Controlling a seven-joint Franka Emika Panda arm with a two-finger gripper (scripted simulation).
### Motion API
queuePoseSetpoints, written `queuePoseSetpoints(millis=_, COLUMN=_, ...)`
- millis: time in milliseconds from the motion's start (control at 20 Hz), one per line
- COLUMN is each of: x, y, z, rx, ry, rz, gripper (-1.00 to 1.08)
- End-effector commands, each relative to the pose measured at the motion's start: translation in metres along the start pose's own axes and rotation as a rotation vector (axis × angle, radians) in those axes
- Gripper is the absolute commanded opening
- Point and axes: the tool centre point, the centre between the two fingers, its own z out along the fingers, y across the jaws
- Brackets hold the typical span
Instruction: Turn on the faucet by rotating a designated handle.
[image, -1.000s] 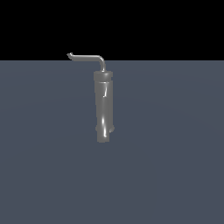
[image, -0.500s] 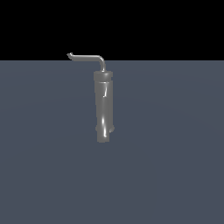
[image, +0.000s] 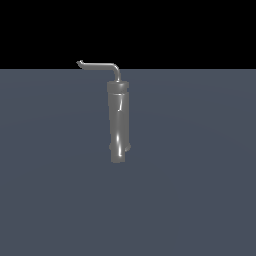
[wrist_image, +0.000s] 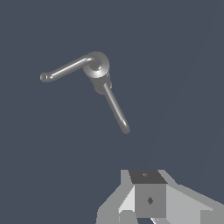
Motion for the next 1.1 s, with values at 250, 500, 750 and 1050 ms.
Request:
queuePoseSetpoints(millis=250, x=0.030, y=-0.024, z=0.014, rx=0.002, ry=0.003, rz=0.173, gripper=-1.00)
queuePoseSetpoints(millis=500, x=0.050, y=-0.041, z=0.025, rx=0.003, ry=0.004, rz=0.287, gripper=-1.00)
queuePoseSetpoints(millis=750, x=0.068, y=-0.057, z=0.038, rx=0.004, ry=0.006, rz=0.401, gripper=-1.00)
queuePoseSetpoints(millis=1050, x=0.090, y=-0.078, z=0.057, rx=0.005, ry=0.008, rz=0.538, gripper=-1.00)
